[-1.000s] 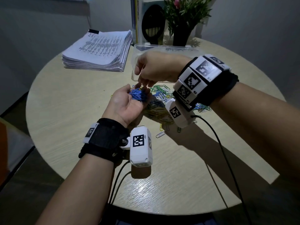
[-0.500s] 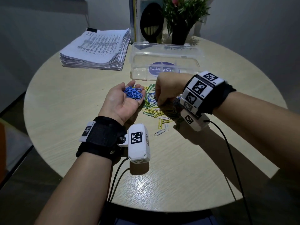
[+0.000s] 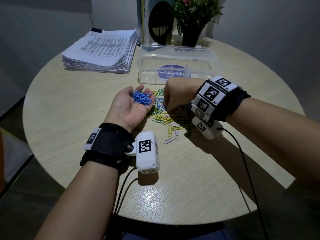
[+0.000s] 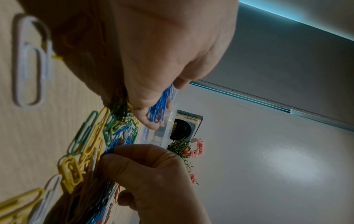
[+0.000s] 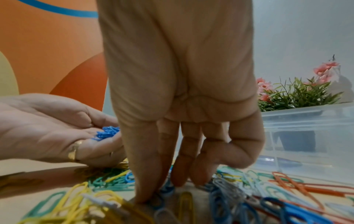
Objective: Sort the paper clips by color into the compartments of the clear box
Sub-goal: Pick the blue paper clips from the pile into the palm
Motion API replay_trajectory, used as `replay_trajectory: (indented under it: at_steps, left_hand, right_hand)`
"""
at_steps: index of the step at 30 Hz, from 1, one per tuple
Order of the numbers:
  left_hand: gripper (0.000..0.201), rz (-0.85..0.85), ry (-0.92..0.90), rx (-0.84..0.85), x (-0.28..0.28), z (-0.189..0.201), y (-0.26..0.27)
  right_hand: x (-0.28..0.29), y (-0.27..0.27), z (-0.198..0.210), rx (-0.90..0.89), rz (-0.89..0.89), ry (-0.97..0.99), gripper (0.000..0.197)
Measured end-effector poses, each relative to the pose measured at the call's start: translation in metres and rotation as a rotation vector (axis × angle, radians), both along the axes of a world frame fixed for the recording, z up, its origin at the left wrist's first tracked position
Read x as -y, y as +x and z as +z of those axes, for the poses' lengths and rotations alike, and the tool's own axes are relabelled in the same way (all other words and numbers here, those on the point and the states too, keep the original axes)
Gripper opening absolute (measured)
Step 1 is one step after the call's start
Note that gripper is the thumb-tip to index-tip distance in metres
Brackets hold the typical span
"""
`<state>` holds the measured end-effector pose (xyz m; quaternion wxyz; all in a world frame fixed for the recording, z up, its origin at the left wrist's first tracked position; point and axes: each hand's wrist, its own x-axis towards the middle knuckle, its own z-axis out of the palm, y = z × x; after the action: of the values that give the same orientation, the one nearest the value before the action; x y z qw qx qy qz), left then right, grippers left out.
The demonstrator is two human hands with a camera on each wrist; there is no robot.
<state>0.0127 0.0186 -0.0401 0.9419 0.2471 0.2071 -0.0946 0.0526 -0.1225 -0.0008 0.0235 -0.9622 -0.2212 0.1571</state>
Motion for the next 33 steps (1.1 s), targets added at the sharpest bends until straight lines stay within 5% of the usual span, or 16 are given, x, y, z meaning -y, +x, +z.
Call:
replay_trajectory:
  at_steps: [9, 12, 18, 25, 28, 33]
  left_hand:
    - [0.038, -0.003, 0.011, 0.004, 0.000, 0.000, 0.000]
    - [0.037, -0.012, 0.015, 0.009, 0.000, -0.001, 0.000]
    - [0.033, -0.059, 0.059, 0.022, 0.002, -0.001, 0.000]
    - [0.036, -0.049, -0.027, 0.054, 0.004, -0.001, 0.001]
    - [0.037, -0.010, -0.027, 0.033, -0.001, -0.002, 0.003]
    - [0.034, 0.062, -0.044, 0.030, -0.016, -0.002, 0.006]
  right_hand:
    - [-0.002, -0.001, -0.003, -0.074, -0.071, -0.001, 0.019]
    - [0.001, 0.002, 0.002, -0.102, -0.110, 0.098, 0.009]
    - [-0.004, 0.004, 0.027, -0.143, -0.119, 0.426, 0.019]
    - [-0.029, 0.000, 0.030, -0.114, -0.081, 0.531, 0.009]
    - [-0.025, 0.003, 0.029, 0.001, -0.122, 0.449, 0.011]
    - [-0.009, 0.004, 0.016, 0.039, -0.145, 0.005, 0.020]
